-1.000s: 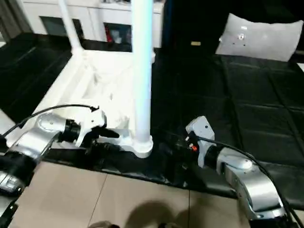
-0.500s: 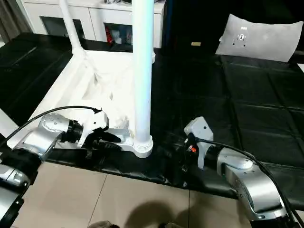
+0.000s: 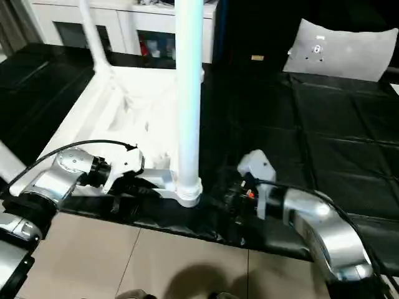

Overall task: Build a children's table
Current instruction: Rotate leg to tighten

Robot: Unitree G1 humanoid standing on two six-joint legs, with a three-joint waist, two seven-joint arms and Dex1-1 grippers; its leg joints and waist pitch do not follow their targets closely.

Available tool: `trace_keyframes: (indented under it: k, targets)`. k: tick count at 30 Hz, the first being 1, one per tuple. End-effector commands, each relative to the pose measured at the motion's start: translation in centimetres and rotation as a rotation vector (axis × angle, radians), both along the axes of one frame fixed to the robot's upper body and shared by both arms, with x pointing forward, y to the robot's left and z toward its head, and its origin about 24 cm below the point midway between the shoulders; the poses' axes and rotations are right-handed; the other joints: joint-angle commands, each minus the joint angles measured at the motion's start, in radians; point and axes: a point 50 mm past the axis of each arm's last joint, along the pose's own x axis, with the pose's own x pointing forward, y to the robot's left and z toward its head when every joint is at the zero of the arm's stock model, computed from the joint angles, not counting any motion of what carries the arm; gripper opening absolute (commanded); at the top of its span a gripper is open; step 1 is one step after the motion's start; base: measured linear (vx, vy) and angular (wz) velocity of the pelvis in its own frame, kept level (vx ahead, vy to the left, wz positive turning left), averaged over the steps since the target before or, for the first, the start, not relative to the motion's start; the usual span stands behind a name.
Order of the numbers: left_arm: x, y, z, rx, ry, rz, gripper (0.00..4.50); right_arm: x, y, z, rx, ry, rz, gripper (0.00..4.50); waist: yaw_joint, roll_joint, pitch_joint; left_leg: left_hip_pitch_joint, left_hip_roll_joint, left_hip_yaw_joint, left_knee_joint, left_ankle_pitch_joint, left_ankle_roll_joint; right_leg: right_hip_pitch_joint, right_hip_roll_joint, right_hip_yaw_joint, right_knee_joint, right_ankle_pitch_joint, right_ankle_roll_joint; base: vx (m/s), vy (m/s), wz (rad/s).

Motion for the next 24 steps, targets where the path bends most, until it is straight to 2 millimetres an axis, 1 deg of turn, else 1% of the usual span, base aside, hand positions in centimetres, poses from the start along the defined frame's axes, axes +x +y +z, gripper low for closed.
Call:
trace_keyframes:
  k: [1,2,3,4,5,6,7,8,9,10,11,12,13,15,16,17,18,19,20,21,22,23,24]
  targets:
    - [-0.8,-0.9,0.2,-0.026,0.002,-0.099,0.00,0.4,0.0,0.4,0.030,-0.004,0.065,4.50,0.007,-0.013,-0.072,0.008,0.115,-0.055,-0.077,-0.089,0.073,0.051,-0.142,0.093,-0.062,-0.226,-0.122,0.000,0.000,0.00]
    - [-1.0,-1.0,0.1,-0.020,-0.003,-0.116,0.00,0.5,0.0,0.4,0.045,0.005,0.079,4.22,0.010,-0.010,-0.071,0.005,0.111,-0.053,-0.075,-0.084,0.079,0.054,-0.143,0.094,-0.058,-0.220,-0.135,0.000,0.000,0.00]
    - [-1.1,-1.2,0.2,-0.020,-0.007,-0.137,0.00,0.7,0.0,0.5,0.054,0.015,0.101,4.15,0.014,-0.015,-0.068,0.007,0.110,-0.049,-0.074,-0.091,0.080,0.052,-0.143,0.095,-0.061,-0.240,-0.133,0.000,0.000,0.00]
    - [-1.3,-1.3,0.2,-0.023,-0.010,-0.153,0.00,0.8,0.0,0.5,0.057,0.021,0.120,4.15,0.016,-0.015,-0.067,0.006,0.109,-0.048,-0.075,-0.089,0.084,0.053,-0.143,0.095,-0.061,-0.248,-0.130,0.000,0.000,0.00]
    - [-1.4,-1.5,0.3,-0.026,-0.016,-0.172,0.00,1.0,0.0,0.5,0.057,0.032,0.139,4.04,0.022,-0.013,-0.064,0.008,0.109,-0.048,-0.075,-0.090,0.085,0.050,-0.140,0.094,-0.064,-0.271,-0.120,0.000,0.000,0.00]
    - [-1.5,-1.6,0.3,-0.028,-0.019,-0.182,0.00,1.0,0.0,0.4,0.057,0.037,0.151,3.90,0.022,-0.013,-0.065,0.009,0.112,-0.049,-0.076,-0.088,0.083,0.050,-0.140,0.094,-0.062,-0.273,-0.119,0.000,0.000,0.00]
    - [-1.6,-1.7,0.4,-0.024,-0.022,-0.202,0.00,1.1,0.0,0.4,0.055,0.044,0.170,3.90,0.026,-0.014,-0.061,0.011,0.116,-0.050,-0.078,-0.088,0.080,0.047,-0.139,0.095,-0.063,-0.271,-0.118,0.000,0.000,0.00]
    - [-1.6,-1.8,0.4,-0.022,-0.023,-0.207,0.00,1.2,0.0,0.4,0.055,0.046,0.175,3.78,0.029,-0.013,-0.062,0.013,0.116,-0.050,-0.078,-0.092,0.077,0.047,-0.139,0.094,-0.061,-0.272,-0.120,0.000,0.000,0.00]
    - [-1.8,-1.9,0.5,-0.016,-0.027,-0.231,0.00,1.3,0.0,0.4,0.055,0.053,0.197,3.71,0.029,-0.013,-0.058,0.013,0.116,-0.050,-0.080,-0.097,0.076,0.045,-0.139,0.095,-0.064,-0.277,-0.118,0.000,0.000,0.00]
    - [-1.8,-1.9,0.5,-0.016,-0.027,-0.231,0.00,1.3,0.0,0.4,0.055,0.053,0.197,3.62,0.029,-0.013,-0.059,0.014,0.115,-0.050,-0.080,-0.105,0.072,0.046,-0.140,0.095,-0.064,-0.284,-0.119,0.000,0.000,0.00]
    - [-1.9,-2.1,0.6,-0.007,-0.032,-0.252,0.00,1.3,0.1,0.4,0.057,0.067,0.223,3.62,0.030,-0.015,-0.056,0.013,0.115,-0.051,-0.081,-0.110,0.069,0.047,-0.140,0.095,-0.063,-0.288,-0.120,0.000,0.000,0.00]
    - [-1.9,-2.2,0.7,-0.004,-0.038,-0.263,0.00,1.4,0.1,0.4,0.057,0.077,0.243,3.43,0.030,-0.014,-0.056,0.014,0.116,-0.050,-0.082,-0.111,0.069,0.047,-0.140,0.096,-0.065,-0.290,-0.117,0.000,0.000,0.00]
    - [-1.9,-2.3,0.8,-0.001,-0.043,-0.271,0.00,1.4,0.2,0.3,0.053,0.088,0.266,3.32,0.032,-0.017,-0.052,0.015,0.116,-0.050,-0.082,-0.119,0.065,0.045,-0.142,0.097,-0.068,-0.303,-0.115,0.000,0.000,0.00]
    - [-1.9,-2.4,0.9,0.000,-0.044,-0.274,0.00,1.4,0.2,0.3,0.051,0.092,0.274,3.21,0.033,-0.017,-0.052,0.015,0.115,-0.050,-0.081,-0.119,0.063,0.046,-0.142,0.096,-0.068,-0.312,-0.113,0.000,0.000,0.00]
    - [-1.8,-2.6,1.1,0.013,-0.056,-0.291,0.00,1.5,0.3,-0.1,0.023,0.100,0.308,3.21,0.033,-0.018,-0.049,0.015,0.114,-0.050,-0.082,-0.122,0.064,0.045,-0.141,0.096,-0.069,-0.321,-0.109,0.000,0.000,0.00]
    - [-1.8,-2.7,1.1,0.019,-0.060,-0.298,0.00,1.6,0.3,-0.2,0.013,0.101,0.317,2.95,0.031,-0.017,-0.046,0.015,0.114,-0.051,-0.083,-0.126,0.063,0.043,-0.139,0.094,-0.069,-0.326,-0.110,0.000,0.000,0.00]
    - [-1.8,-2.7,1.1,0.023,-0.062,-0.304,0.00,1.7,0.3,-0.3,0.008,0.100,0.318,2.95,0.031,-0.017,-0.046,0.016,0.114,-0.050,-0.083,-0.128,0.062,0.043,-0.141,0.095,-0.073,-0.330,-0.109,0.000,0.000,0.00]
    - [-1.8,-2.7,1.2,0.024,-0.062,-0.307,0.00,1.8,0.3,-0.3,0.002,0.097,0.319,2.86,0.031,-0.017,-0.041,0.016,0.115,-0.051,-0.085,-0.133,0.059,0.042,-0.142,0.096,-0.074,-0.341,-0.106,0.000,0.000,0.00]
    - [-1.8,-2.7,1.2,0.024,-0.062,-0.307,0.00,1.8,0.3,-0.3,0.002,0.097,0.319,2.86,0.031,-0.018,-0.043,0.016,0.117,-0.053,-0.086,-0.131,0.057,0.044,-0.142,0.096,-0.073,-0.336,-0.109,0.000,0.000,0.00]
    - [-1.8,-2.8,1.2,0.024,-0.063,-0.310,0.00,2.0,0.4,-0.4,-0.003,0.093,0.324,2.78,0.031,-0.019,-0.041,0.016,0.117,-0.053,-0.086,-0.131,0.056,0.043,-0.142,0.097,-0.072,-0.329,-0.111,0.000,0.000,0.00]
    - [-1.8,-2.8,1.3,0.025,-0.063,-0.310,0.00,2.0,0.5,-0.4,-0.005,0.092,0.325,2.69,0.031,-0.019,-0.042,0.016,0.117,-0.053,-0.085,-0.130,0.056,0.043,-0.144,0.097,-0.071,-0.326,-0.114,0.000,0.000,0.00]
    - [-1.7,-2.9,1.3,0.027,-0.064,-0.311,0.00,2.2,0.6,-0.4,-0.009,0.089,0.331,2.58,0.030,-0.018,-0.038,0.017,0.118,-0.053,-0.087,-0.134,0.056,0.042,-0.141,0.097,-0.071,-0.326,-0.117,0.000,0.000,0.00]
    - [-1.7,-2.9,1.3,0.029,-0.064,-0.312,0.00,2.2,0.7,-0.4,-0.012,0.087,0.336,2.50,0.030,-0.018,-0.038,0.018,0.117,-0.053,-0.086,-0.139,0.054,0.042,-0.143,0.097,-0.071,-0.328,-0.122,0.000,0.000,0.00]
